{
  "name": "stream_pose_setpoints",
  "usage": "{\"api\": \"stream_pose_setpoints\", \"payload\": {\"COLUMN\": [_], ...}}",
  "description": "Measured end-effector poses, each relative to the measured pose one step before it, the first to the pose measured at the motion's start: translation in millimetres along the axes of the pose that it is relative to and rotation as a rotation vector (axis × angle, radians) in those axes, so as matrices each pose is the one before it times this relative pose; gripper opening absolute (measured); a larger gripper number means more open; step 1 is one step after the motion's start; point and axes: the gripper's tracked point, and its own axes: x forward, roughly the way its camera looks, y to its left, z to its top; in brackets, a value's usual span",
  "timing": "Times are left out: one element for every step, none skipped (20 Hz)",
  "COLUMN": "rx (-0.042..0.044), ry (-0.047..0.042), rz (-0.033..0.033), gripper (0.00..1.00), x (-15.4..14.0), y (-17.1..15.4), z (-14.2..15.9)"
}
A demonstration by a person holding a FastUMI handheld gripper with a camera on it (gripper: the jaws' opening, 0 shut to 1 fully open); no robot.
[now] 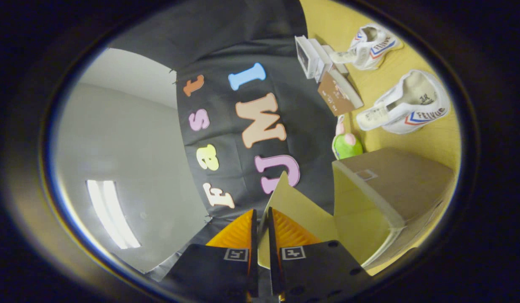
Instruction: Open the storage box then place both shoes into the box .Put the left shoe in first, then the right shoe, with the right side of both shoes facing outward in a uniform manner.
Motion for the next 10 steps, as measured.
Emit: {"api": "stream_pose_setpoints", "payload": {"rx": [-0.02555, -0.02487, -0.0207, -0.01643, -0.02566, -0.02616, -0.02557, -0.02201, -0.01568, -0.01056], "ry": [0.03152, 0.02374, 0.02285, 0.01979, 0.02934, 0.03248, 0.03389, 0.03571, 0.0315, 0.02421], "rz": [-0.00283, -0.00066, 0.00437, 0.00271, 0.00098, -0.00156, -0.0001, -0.00476, -0.00863, -0.007], "gripper": [0.14, 0.14, 0.15, 0.15, 0.15, 0.15, 0.15, 0.15, 0.16, 0.17], "x": [4.53, 5.33, 1.7, 0.46, 4.62, 4.21, 5.81, 4.38, 4.76, 4.61], "y": [3.52, 4.41, 6.83, 4.72, 4.99, 3.35, 2.14, -0.22, -1.53, -3.46], "z": [-13.98, -10.85, -10.88, -9.38, -15.5, -15.54, -15.65, -15.32, -13.39, -10.5]}}
